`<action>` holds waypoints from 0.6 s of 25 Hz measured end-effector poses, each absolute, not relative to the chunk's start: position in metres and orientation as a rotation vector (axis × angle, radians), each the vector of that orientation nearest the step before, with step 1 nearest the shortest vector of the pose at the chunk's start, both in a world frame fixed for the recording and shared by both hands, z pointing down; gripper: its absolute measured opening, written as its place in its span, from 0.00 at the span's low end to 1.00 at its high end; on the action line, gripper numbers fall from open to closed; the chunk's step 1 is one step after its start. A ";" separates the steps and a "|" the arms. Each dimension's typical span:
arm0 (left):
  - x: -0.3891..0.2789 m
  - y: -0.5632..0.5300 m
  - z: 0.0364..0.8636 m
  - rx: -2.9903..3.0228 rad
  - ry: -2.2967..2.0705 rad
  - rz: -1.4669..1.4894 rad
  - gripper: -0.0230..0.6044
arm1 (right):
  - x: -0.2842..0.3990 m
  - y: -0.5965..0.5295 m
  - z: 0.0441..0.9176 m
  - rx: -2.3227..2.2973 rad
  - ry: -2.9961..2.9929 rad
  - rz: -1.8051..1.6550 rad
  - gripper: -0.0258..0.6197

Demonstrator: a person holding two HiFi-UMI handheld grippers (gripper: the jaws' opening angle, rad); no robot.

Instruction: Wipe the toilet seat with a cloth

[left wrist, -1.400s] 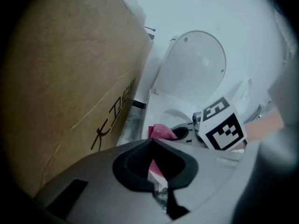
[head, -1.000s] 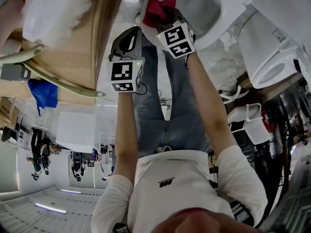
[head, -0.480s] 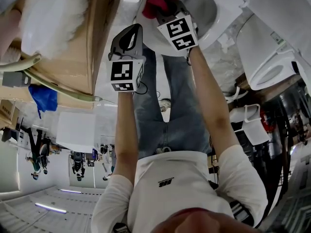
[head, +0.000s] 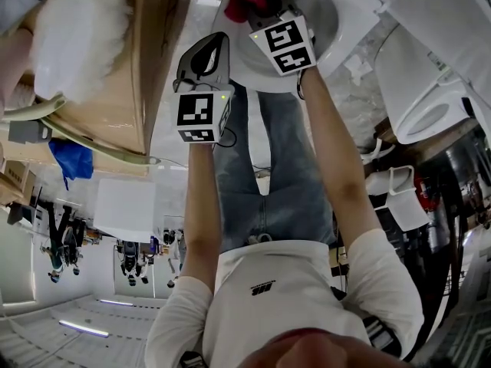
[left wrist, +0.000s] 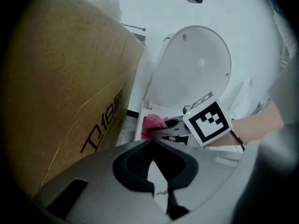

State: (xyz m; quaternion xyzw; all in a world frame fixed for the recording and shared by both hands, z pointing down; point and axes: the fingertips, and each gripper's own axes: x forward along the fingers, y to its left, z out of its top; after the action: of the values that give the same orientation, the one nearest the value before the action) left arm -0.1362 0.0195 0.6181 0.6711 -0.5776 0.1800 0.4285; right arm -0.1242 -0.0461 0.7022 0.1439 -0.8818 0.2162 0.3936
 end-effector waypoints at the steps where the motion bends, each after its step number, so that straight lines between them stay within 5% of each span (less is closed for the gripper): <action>1: -0.137 0.017 0.617 1.677 -1.448 0.446 0.05 | -0.124 -0.048 0.702 0.369 -2.240 0.546 0.12; 15: -0.129 -0.013 0.610 1.713 -1.468 0.438 0.05 | -0.107 -0.094 0.697 0.527 -2.243 0.563 0.12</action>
State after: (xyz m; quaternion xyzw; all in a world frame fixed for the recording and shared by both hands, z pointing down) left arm -0.1286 -0.0134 0.6101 0.6801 -0.5828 0.1740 0.4093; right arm -0.1070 -0.0944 0.6970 0.2059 -0.8765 0.2201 0.3754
